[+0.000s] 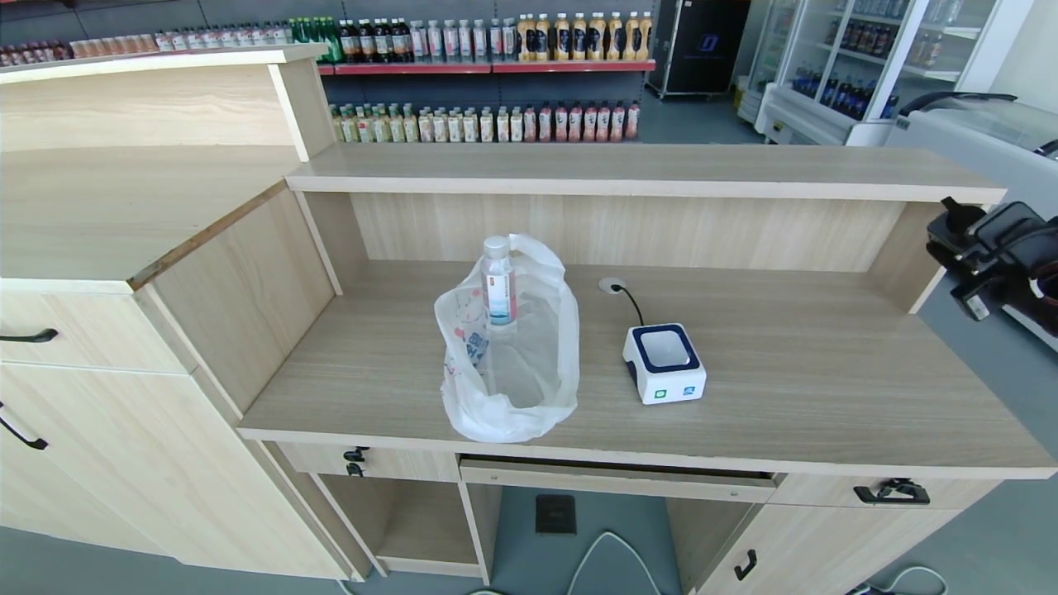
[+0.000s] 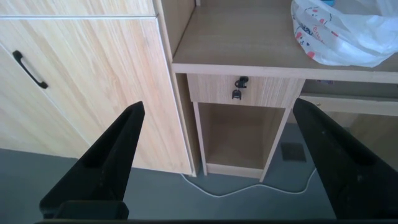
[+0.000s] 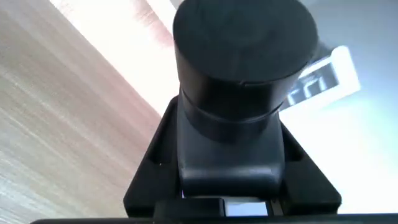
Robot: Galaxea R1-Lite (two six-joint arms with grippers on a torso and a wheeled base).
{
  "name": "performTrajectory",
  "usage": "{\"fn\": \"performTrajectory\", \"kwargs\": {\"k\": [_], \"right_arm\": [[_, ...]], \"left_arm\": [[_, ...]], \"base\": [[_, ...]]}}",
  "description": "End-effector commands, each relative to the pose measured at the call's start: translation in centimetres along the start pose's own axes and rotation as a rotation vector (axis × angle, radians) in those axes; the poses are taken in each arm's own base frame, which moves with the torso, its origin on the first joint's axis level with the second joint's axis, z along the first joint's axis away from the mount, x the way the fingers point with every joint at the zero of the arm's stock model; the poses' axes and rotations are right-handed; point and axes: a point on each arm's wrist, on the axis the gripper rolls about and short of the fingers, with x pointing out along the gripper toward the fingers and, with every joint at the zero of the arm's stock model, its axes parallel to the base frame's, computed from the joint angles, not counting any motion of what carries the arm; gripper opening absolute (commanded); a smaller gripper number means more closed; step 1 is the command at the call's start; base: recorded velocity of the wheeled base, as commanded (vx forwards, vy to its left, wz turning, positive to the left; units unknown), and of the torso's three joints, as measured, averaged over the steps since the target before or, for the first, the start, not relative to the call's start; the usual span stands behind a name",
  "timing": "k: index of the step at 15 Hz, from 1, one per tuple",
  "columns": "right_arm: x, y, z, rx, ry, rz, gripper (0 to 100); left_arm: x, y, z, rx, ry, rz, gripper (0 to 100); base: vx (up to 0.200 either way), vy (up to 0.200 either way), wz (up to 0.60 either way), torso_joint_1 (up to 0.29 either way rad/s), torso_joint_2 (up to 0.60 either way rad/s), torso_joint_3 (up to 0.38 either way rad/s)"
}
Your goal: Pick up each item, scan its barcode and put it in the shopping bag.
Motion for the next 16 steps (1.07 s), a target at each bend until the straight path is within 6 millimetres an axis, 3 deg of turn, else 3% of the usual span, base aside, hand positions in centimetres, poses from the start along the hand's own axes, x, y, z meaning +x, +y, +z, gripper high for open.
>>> {"fn": "performTrajectory", "kwargs": {"k": [1, 3, 4, 5, 9, 11, 16], "right_arm": [[-6.4, -3.1, 6.8, -0.286, -0.217, -0.118, 0], [-8.7, -2.1, 10.3, -0.586, -0.407, -0.139, 0], [-9.0, -1.7, 11.0, -0.645, -0.438, -0.151, 0], [-9.9, -0.2, 13.4, -0.803, -0.570, -0.193, 0], [-12.7, 4.0, 19.4, -1.124, -0.933, -0.339, 0], [-14.4, 6.0, 20.5, -1.215, -1.010, -0.251, 0], [-17.2, 7.4, 21.7, -1.302, -1.117, -0.236, 0]], "left_arm": [[0.0, 0.0, 0.0, 0.000, 0.000, 0.001, 100], [0.0, 0.0, 0.0, 0.000, 0.000, 0.001, 100], [0.0, 0.0, 0.0, 0.000, 0.000, 0.001, 100], [0.0, 0.0, 0.0, 0.000, 0.000, 0.001, 100], [0.0, 0.0, 0.0, 0.000, 0.000, 0.001, 100], [0.0, 0.0, 0.0, 0.000, 0.000, 0.001, 100], [0.0, 0.0, 0.0, 0.000, 0.000, 0.001, 100]], "base": [[0.000, 0.000, 0.00, 0.000, 0.00, 0.000], [0.000, 0.000, 0.00, 0.000, 0.00, 0.000], [0.000, 0.000, 0.00, 0.000, 0.00, 0.000], [0.000, 0.000, 0.00, 0.000, 0.00, 0.000], [0.000, 0.000, 0.00, 0.000, 0.00, 0.000], [0.000, 0.000, 0.00, 0.000, 0.00, 0.000], [0.000, 0.000, 0.00, 0.000, 0.00, 0.000]]}}
